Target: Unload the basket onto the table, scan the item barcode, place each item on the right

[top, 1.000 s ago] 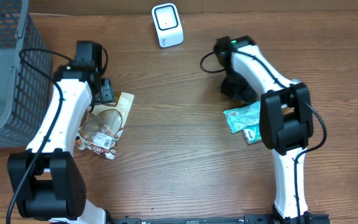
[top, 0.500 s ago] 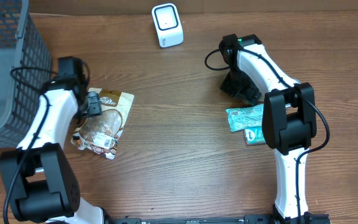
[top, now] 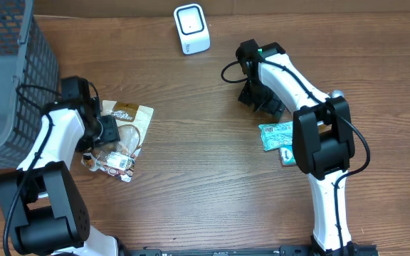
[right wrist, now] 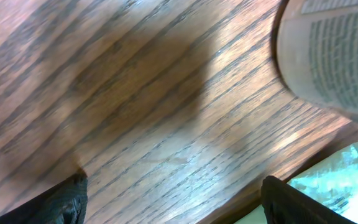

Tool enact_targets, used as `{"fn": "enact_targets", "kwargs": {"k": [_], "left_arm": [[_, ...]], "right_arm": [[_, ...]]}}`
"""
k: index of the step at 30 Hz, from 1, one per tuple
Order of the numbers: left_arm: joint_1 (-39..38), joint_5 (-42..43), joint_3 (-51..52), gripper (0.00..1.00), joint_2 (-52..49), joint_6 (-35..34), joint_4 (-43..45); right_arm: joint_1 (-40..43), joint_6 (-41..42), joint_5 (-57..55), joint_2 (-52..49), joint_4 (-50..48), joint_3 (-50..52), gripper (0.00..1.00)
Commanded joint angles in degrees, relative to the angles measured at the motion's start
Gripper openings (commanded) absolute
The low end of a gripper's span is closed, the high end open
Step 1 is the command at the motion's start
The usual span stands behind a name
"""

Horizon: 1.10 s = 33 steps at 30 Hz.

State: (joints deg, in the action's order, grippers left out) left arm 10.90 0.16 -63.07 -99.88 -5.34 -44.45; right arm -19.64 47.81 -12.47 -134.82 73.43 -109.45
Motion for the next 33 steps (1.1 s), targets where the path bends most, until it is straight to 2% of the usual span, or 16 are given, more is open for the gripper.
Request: {"fn": "enact_targets", "kwargs": {"k": [1,8,14,20,26,33], "left_arm": [[0.0,2.1,3.4,0.63,-0.2,0.4,1.7],[-1.1,12.4,5.1,0.55,-0.2,0.4,3.0],[-4.8,20.9,5.1,0.54,-0.2,-1.1,4.5],[-12.0,22.4,5.1,0.56,-0.2,-7.4,7.7],[-18.9,22.1,4.5,0.56,-0.2,-8.7,11.3],[-18.6,21.2,-5.2,0.57,-0.1,-9.0,4.1]], "right_arm": [[-1.9,-0.3,2.5,-4.5,-0.3,2.5,0.89],[-2.3,-0.3,2.5,-4.5,-1.2,2.5,0.92],[-2.3,-0.3,2.5,-4.5,-1.4,2.5,0.92],[-2.3,-0.4,2.5,-4.5,-1.6,2.5,0.94],[-2.3,-0.4,1.8,-4.5,-2.5,2.6,0.97],[-2.3,-0.4,1.0,-4.5,-2.5,2.6,0.98]]}}
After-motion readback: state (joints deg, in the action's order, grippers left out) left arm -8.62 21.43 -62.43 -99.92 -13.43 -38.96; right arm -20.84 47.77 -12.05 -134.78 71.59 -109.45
